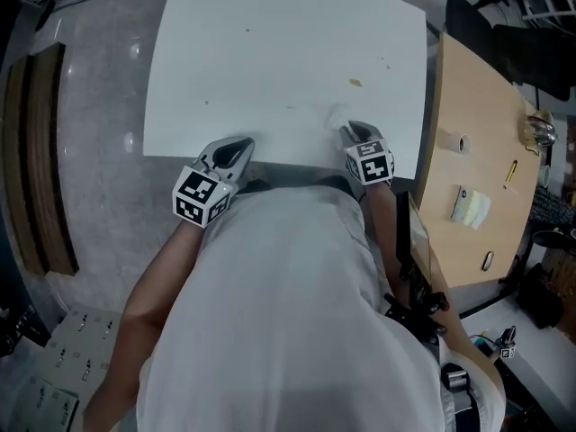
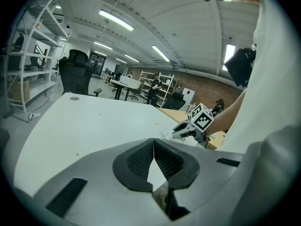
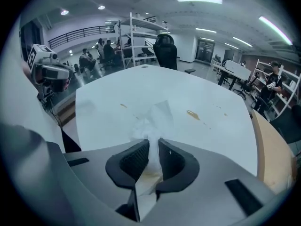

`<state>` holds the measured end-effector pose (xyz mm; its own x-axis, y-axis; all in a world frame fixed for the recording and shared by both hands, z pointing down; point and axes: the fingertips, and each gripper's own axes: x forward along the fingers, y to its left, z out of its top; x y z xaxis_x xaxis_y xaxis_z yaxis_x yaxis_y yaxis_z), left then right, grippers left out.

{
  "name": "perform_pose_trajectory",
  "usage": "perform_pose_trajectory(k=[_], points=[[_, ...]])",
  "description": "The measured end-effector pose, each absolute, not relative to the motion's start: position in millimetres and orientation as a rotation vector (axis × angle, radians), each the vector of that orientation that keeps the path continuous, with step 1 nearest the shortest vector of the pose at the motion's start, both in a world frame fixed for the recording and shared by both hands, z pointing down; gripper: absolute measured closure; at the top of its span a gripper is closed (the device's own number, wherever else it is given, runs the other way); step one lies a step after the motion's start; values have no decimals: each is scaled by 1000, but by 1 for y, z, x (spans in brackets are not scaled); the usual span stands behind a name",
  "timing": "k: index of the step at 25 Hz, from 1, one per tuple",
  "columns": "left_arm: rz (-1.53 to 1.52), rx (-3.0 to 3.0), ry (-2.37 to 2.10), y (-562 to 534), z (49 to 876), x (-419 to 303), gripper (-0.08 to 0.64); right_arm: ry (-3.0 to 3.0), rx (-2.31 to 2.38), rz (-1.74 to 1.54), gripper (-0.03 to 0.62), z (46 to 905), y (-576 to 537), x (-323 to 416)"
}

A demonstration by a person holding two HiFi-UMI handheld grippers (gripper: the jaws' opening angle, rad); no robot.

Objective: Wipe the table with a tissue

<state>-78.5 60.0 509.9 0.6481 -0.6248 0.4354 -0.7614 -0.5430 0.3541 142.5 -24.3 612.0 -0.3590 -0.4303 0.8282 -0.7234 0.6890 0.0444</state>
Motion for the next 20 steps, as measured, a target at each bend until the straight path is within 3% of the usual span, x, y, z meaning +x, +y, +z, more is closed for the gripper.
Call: perform_pose_trajectory(k=[13,20], points=[[318,2294,-1154,62,514,-109,552,-1912,794,313,537,628,-41,128],[333,2285,-1187,55,513,-110,552,-2009,756,476,537,631,-42,124]])
